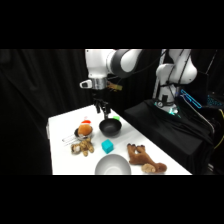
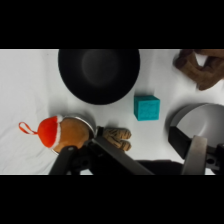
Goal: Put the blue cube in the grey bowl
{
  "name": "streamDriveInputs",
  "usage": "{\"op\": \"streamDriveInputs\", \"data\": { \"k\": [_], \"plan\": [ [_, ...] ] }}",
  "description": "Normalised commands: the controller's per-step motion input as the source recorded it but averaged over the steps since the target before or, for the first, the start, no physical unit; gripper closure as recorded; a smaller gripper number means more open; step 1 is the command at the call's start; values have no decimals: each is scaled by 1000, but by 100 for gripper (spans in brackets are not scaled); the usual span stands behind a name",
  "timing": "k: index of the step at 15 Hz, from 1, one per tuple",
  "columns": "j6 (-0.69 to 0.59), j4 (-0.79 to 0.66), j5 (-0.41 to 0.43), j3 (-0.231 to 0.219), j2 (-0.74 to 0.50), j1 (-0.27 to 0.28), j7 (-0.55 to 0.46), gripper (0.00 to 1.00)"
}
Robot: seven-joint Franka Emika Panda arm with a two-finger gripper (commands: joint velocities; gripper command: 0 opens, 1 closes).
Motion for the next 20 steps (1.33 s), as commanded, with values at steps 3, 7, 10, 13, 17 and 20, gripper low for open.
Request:
{"op": "streamDriveInputs", "data": {
  "k": [3, 7, 10, 13, 17, 20],
  "plan": [
    [96, 17, -55, 50, 43, -2, 88, 0],
    [178, 73, -58, 71, 111, 40, 150, 0],
    [314, 121, -70, 62, 190, 52, 164, 0],
    [337, 127, -155, 24, 243, 56, 202, 0],
    [283, 134, -184, -10, 281, 55, 207, 0],
    [230, 155, -120, -1, 264, 51, 169, 0]
  ]
}}
